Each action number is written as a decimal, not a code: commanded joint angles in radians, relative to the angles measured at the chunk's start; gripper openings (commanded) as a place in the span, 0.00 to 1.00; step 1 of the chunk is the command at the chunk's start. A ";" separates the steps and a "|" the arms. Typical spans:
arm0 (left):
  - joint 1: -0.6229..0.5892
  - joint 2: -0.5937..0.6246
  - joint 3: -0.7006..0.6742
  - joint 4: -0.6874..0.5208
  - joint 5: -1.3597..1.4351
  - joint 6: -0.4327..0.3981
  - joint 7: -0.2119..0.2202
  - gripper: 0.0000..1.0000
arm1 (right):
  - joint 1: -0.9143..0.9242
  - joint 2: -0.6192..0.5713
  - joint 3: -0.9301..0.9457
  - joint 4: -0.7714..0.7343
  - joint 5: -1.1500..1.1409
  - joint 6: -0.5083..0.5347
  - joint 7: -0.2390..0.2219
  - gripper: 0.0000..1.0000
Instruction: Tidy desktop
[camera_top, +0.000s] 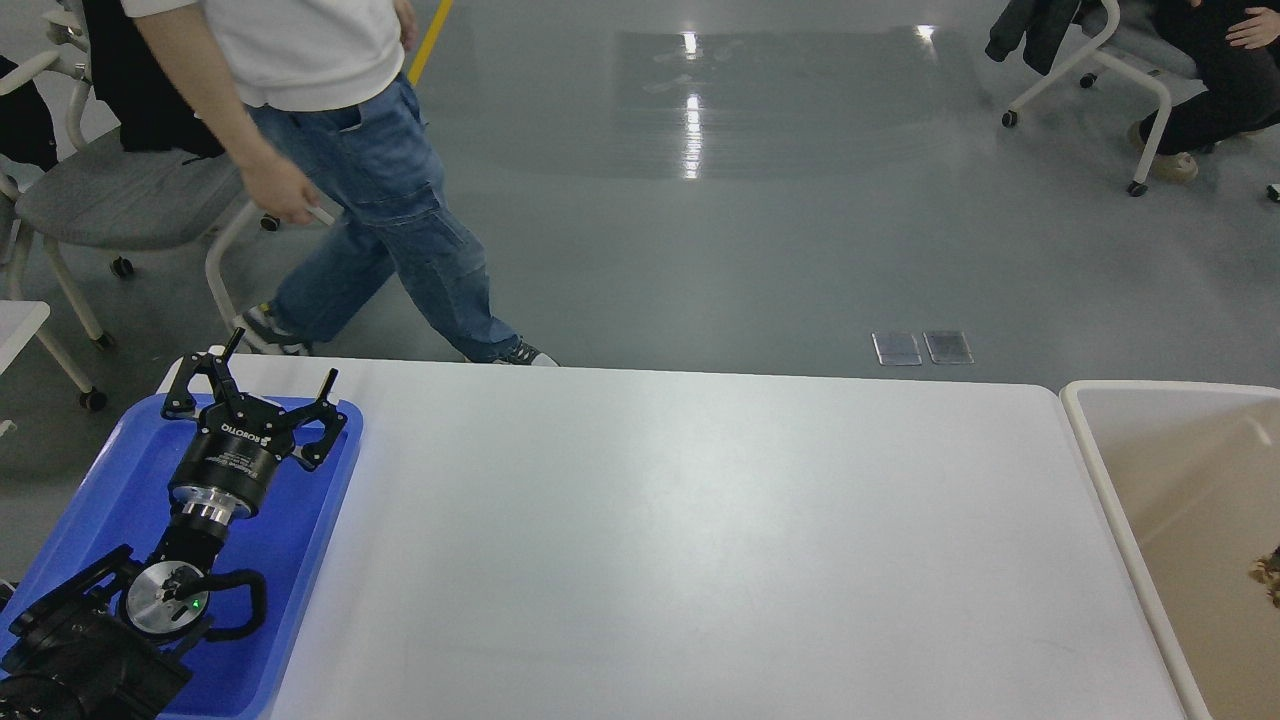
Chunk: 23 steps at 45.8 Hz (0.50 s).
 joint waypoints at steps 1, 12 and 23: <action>0.000 -0.002 0.000 0.000 0.000 0.000 0.000 0.99 | 0.063 -0.060 0.011 0.076 -0.014 -0.004 -0.001 1.00; 0.000 -0.002 0.000 0.000 0.000 0.000 0.002 0.99 | 0.264 -0.192 0.009 0.211 -0.083 0.042 -0.001 1.00; 0.000 -0.002 0.000 0.000 0.000 0.000 0.002 0.99 | 0.489 -0.263 0.107 0.349 -0.102 0.076 0.001 1.00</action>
